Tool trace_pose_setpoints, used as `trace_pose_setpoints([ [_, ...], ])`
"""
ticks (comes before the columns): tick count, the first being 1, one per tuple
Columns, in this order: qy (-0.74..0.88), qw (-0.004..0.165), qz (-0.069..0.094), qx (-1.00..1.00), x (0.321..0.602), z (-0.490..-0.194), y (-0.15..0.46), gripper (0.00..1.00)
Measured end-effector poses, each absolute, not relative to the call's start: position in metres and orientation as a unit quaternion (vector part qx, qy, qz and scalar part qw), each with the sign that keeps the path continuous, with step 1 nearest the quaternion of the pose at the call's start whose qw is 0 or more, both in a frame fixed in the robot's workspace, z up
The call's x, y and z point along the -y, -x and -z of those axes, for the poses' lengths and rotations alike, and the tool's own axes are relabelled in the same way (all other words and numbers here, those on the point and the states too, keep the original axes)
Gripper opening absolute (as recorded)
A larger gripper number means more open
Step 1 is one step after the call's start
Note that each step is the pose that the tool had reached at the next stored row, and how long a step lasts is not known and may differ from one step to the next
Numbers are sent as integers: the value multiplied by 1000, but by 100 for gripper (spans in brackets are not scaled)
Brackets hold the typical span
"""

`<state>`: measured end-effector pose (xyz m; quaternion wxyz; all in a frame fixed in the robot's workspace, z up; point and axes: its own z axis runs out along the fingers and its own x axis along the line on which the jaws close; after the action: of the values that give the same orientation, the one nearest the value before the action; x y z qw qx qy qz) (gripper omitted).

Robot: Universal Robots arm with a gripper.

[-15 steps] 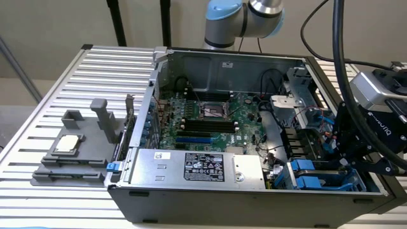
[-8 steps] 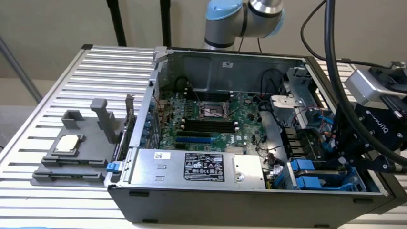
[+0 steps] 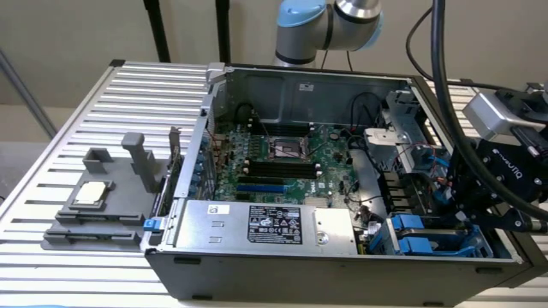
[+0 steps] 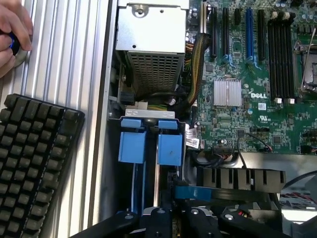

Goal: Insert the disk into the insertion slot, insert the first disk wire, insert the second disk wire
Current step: 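Insert the first disk wire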

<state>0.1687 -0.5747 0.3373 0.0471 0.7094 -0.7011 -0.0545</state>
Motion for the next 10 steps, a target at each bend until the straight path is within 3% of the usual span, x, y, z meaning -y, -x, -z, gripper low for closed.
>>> trace_pose_setpoints([
  [10, -706, 51, 50, 704, 574, -333, -169, 17],
])
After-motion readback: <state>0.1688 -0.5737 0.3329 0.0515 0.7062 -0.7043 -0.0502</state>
